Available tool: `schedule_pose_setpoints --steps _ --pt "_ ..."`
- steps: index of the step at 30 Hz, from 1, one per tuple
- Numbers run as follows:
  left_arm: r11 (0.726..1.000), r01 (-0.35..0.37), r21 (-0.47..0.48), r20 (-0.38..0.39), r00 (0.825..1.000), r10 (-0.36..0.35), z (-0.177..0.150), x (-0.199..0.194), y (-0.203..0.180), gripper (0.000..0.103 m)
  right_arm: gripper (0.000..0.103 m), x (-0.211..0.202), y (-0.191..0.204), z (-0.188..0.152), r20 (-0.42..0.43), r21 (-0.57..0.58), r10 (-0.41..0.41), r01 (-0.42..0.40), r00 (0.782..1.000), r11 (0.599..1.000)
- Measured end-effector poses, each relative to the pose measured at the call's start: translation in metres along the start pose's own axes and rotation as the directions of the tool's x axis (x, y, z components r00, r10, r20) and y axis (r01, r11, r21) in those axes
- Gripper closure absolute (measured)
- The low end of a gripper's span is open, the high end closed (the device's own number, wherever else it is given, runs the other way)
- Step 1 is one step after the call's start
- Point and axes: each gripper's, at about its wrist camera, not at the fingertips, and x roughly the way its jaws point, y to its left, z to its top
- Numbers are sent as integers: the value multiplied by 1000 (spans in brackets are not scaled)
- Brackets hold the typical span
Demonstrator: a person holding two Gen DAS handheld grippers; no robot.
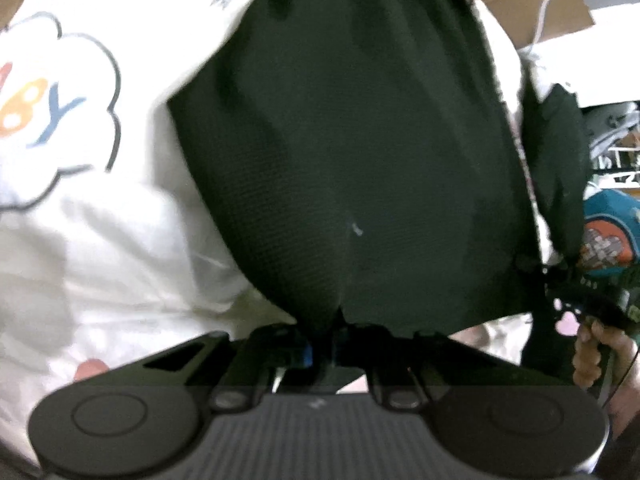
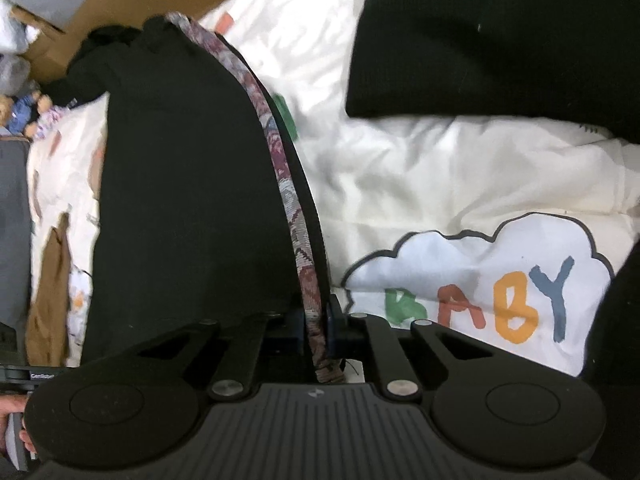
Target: Fold clothes
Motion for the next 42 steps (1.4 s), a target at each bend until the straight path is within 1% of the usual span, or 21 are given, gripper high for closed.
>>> schedule_pose_setpoints --steps 1,3,4,6,7,9,12,13,14,17,19,23,25,28,30,32,34,35,38,42 --pt "1000 8 8 3 1000 -8 7 -10 -7 96 93 -8 5 1 19 0 6 -6 1000 1000" --pt "999 39 9 16 999 -39 27 -37 8 96 94 -23 16 2 70 -1 29 -29 997 1000" --pt "999 41 7 23 999 -41 12 -31 -9 97 94 -31 22 2 88 -11 47 -46 995 999" --pt "999 49 20 64 997 -50 22 -55 -18 97 94 -49 32 1 113 -45 64 -60 992 997" --pt "998 50 30 70 996 -52 23 -62 -20 97 94 -58 40 3 127 -59 75 -68 989 996" --pt "996 48 81 88 995 -55 27 -91 -21 97 94 -69 56 10 152 -71 100 -90 983 993" --pt "988 29 150 121 992 -47 26 -114 -41 97 94 -76 80 16 174 -89 127 -113 976 990" --pt "986 23 162 131 990 -45 28 -119 -41 97 94 -81 87 14 178 -93 142 -127 974 987" --pt "985 25 174 154 987 -52 28 -135 -37 97 94 -84 91 11 179 -96 153 -138 972 986" --pt "979 50 199 177 980 -87 19 -170 -21 97 94 -91 103 1 185 -99 173 -156 967 983" --pt "976 64 208 186 977 -103 32 -154 -44 98 94 -101 112 -8 192 -106 188 -171 963 980" --pt "969 102 224 197 969 -147 29 -184 -33 97 94 -118 138 -21 210 -168 203 -169 956 971" --pt "970 107 216 202 968 -152 36 -187 -35 98 94 -126 143 -26 217 -173 218 -183 951 968" --pt "969 123 215 207 964 -168 35 -207 -26 98 94 -135 148 -31 220 -164 238 -205 946 965" --pt "968 123 219 203 965 -169 34 -206 -28 98 94 -138 150 -34 212 -150 249 -220 945 964" --pt "969 124 216 209 963 -170 28 -210 -27 98 94 -140 154 -39 194 -160 245 -216 950 963" --pt "966 131 224 203 963 -178 20 -211 -30 98 94 -142 165 -47 157 -209 224 -189 962 959" --pt "964 135 229 199 963 -182 16 -211 -31 98 94 -143 169 -49 146 -218 223 -188 964 958" --pt "961 144 238 190 963 -192 4 -215 -30 98 94 -149 176 -53 135 -240 227 -190 965 952" --pt "954 175 245 183 958 -222 -7 -223 -28 98 94 -165 184 -59 115 -276 232 -193 966 942"
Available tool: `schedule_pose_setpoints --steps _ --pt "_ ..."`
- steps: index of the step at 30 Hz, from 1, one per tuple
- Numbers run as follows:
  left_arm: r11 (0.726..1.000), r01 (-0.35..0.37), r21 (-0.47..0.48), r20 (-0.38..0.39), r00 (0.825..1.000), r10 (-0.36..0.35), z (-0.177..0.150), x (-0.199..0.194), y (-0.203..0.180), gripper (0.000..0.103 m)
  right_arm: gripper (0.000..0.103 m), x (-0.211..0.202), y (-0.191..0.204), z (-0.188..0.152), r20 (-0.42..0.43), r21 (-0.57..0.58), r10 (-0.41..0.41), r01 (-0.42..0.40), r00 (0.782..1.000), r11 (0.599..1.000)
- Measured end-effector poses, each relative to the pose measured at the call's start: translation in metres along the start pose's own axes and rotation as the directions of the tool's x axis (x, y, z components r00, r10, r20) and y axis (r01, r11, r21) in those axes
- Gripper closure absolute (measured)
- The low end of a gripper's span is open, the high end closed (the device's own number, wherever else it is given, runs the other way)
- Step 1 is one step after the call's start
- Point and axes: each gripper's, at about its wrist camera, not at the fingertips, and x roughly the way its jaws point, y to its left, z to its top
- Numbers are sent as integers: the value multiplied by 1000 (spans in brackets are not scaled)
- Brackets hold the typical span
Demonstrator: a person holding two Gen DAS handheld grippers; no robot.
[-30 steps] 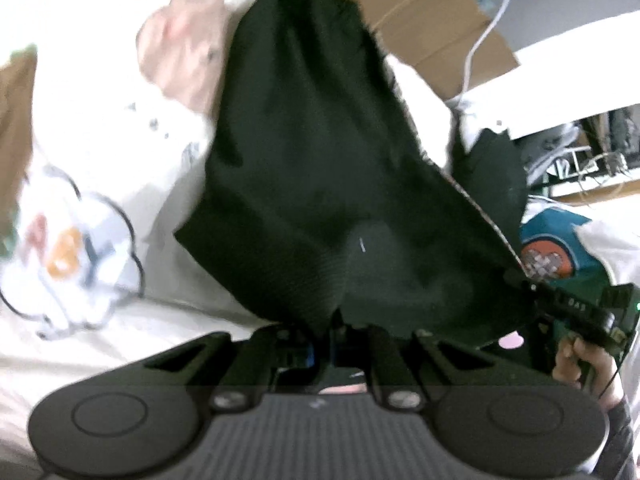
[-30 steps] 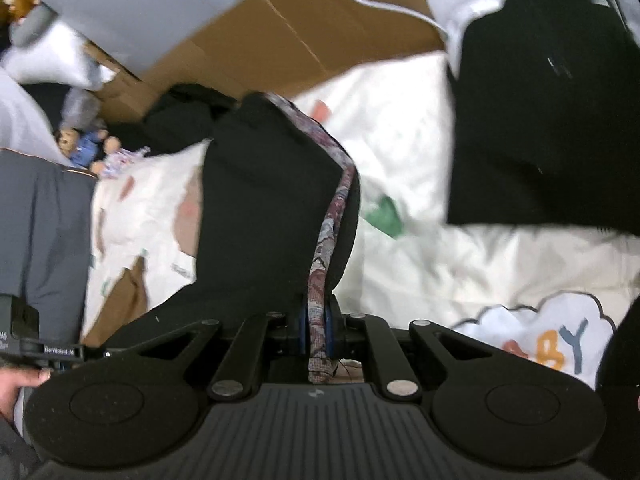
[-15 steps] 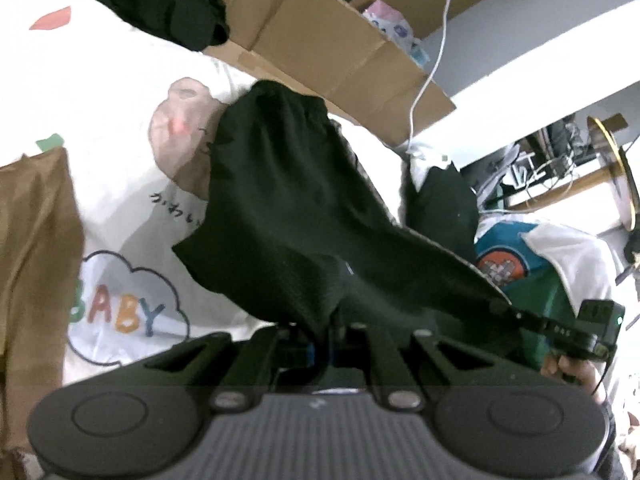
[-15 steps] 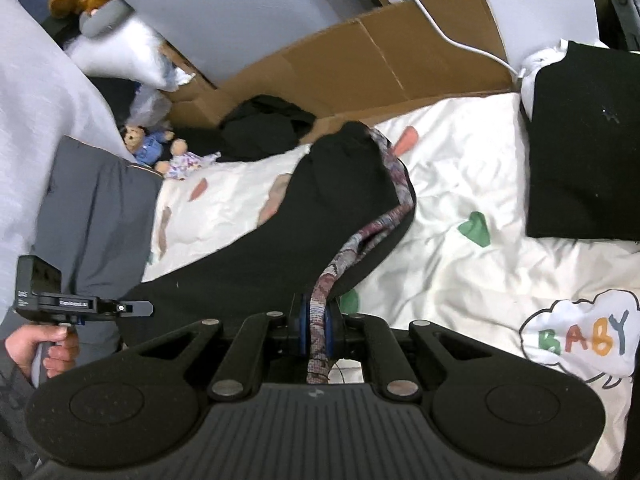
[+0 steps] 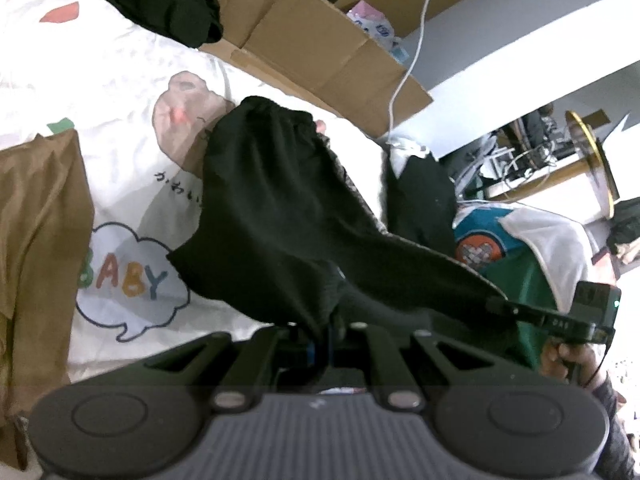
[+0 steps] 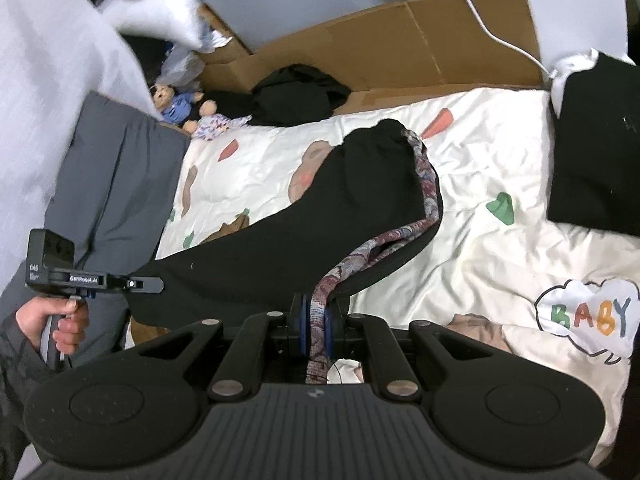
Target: Fold clothes
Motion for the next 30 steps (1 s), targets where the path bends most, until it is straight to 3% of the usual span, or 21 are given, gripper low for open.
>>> schedule_pose_setpoints --steps 15,25,30 --pt "996 44 76 -83 996 -38 -12 -12 -31 98 94 -37 8 -16 -127 -29 36 -39 991 999" --pt "1000 21 -10 -103 994 -22 -15 31 12 98 94 4 -22 -19 -153 61 2 7 988 998" --pt "998 24 -64 -95 995 -30 -1 49 35 97 94 23 -36 -11 -148 110 -12 28 989 994"
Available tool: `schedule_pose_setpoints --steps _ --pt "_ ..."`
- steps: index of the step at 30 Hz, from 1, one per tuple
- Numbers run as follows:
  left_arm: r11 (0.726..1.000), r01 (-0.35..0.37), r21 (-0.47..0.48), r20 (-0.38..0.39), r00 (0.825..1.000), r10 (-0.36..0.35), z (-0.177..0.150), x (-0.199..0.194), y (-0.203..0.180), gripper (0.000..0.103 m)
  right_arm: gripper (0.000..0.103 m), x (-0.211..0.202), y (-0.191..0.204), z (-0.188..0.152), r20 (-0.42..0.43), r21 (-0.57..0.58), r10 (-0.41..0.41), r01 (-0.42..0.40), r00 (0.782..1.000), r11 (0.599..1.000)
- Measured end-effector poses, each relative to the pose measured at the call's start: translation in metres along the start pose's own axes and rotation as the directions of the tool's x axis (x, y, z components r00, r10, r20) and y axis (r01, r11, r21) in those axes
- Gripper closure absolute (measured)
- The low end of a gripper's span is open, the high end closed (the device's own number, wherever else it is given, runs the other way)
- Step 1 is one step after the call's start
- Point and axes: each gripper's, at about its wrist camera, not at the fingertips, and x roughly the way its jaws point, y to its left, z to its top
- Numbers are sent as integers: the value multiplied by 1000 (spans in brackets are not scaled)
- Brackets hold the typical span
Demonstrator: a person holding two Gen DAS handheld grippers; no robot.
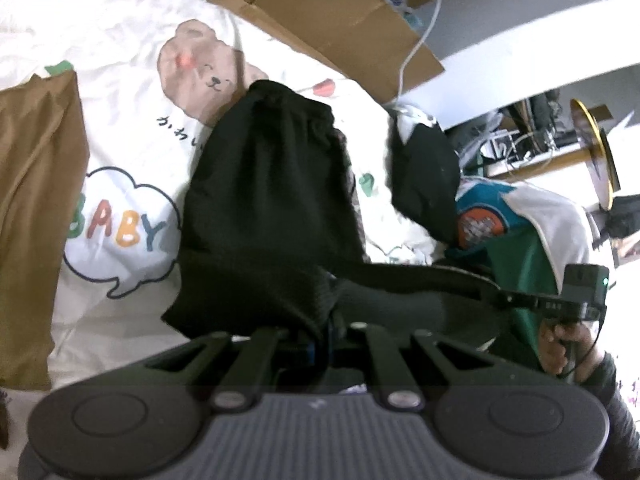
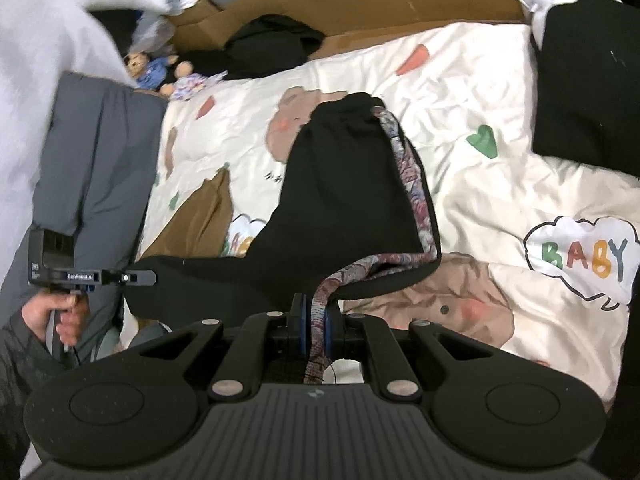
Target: Fold clothes
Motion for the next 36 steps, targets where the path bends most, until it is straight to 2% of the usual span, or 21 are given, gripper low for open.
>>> schedule_pose_setpoints --steps 10,16,31,34,36 --pt "991 31 -133 58 998 -24 43 29 34 97 94 40 -38 24 39 177 -3 -4 999 984" --pt "986 -4 -169 44 999 11 77 55 46 97 94 65 -64 38 71 276 -6 -14 997 961" --pt "955 -41 -293 12 999 46 117 120 101 97 94 134 -119 77 66 378 1 -26 998 925" --pt "950 -37 -311 5 999 40 122 130 108 95 94 146 -126 85 74 386 10 -38 997 922" --pt "939 -24 -344 -5 1000 24 124 138 118 90 92 152 -131 90 79 390 25 -54 997 919"
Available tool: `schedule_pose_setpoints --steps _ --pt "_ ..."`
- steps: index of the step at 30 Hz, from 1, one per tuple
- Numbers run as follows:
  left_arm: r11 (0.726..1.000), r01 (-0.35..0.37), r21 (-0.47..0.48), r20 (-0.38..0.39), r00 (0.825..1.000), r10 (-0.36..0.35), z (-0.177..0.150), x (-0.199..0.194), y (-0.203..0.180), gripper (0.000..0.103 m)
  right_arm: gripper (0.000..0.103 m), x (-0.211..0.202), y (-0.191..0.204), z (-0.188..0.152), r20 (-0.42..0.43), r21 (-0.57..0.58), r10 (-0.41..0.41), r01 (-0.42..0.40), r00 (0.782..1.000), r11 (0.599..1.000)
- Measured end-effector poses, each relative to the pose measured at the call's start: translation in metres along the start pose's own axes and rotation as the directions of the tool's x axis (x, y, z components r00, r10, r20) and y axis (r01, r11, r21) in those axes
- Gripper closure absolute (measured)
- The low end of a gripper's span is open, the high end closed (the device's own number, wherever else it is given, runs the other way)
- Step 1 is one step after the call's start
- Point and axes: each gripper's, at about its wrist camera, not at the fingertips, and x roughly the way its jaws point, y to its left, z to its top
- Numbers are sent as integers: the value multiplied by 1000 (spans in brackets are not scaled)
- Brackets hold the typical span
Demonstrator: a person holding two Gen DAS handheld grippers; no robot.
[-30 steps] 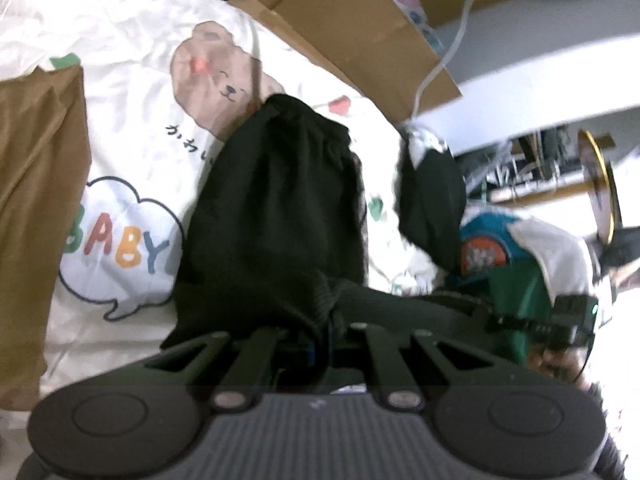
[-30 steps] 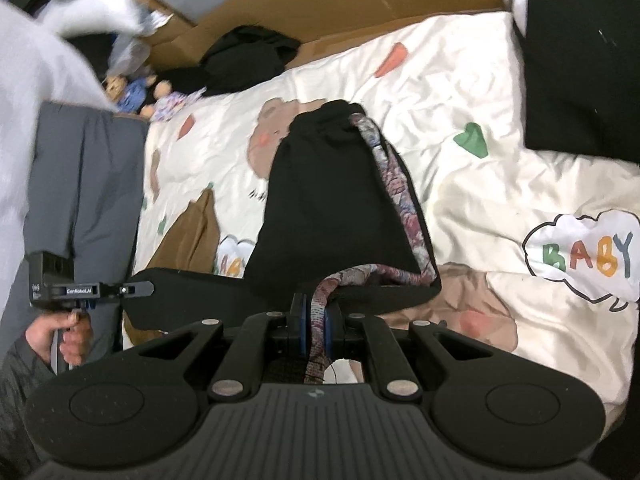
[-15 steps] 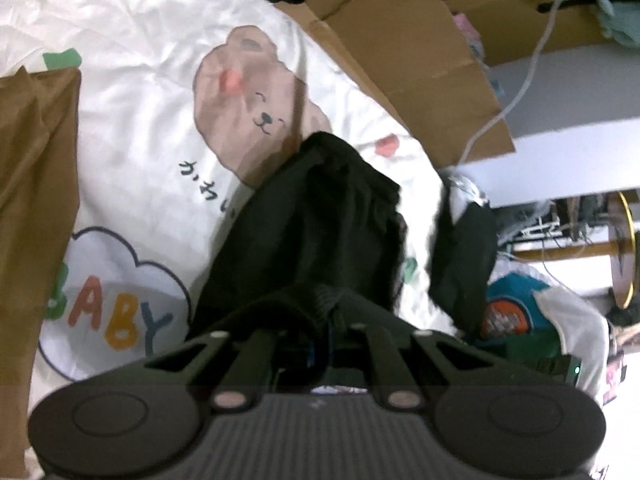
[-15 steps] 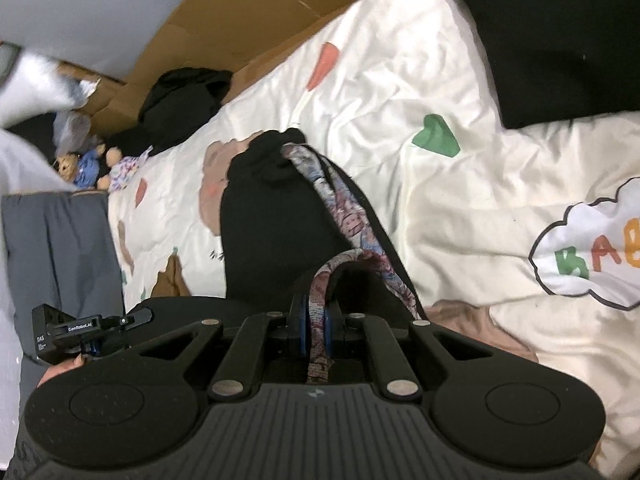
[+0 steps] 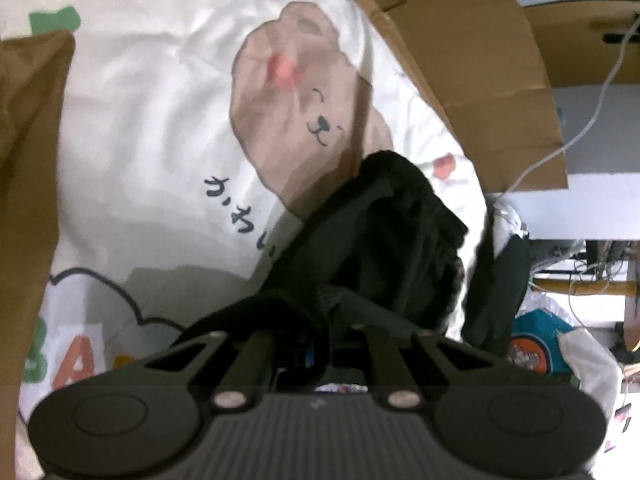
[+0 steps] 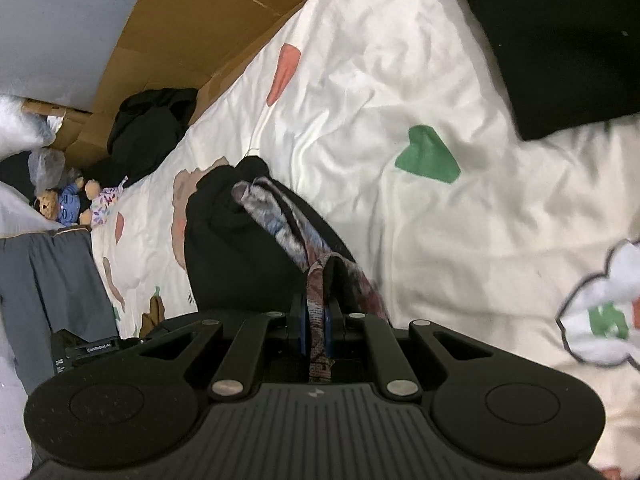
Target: Fold clothes
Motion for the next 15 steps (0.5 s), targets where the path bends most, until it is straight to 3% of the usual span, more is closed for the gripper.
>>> schedule_pose_setpoints --steps 4,6,7,15 --pt "1000 9 -4 -11 1000 -9 4 5 7 70 81 10 -8 3 -14 36 42 -41 999 999" --pt "1000 17 9 -21 1000 -17 3 5 9 60 65 12 -10 3 -24 40 48 -47 999 998" --pt "1000 15 13 -22 1000 -15 3 5 9 56 63 13 -11 2 -29 40 53 -51 998 998" --pt "994 -40 103 -22 999 42 -10 3 1 56 59 4 -6 -8 -51 -1 8 -8 999 1000"
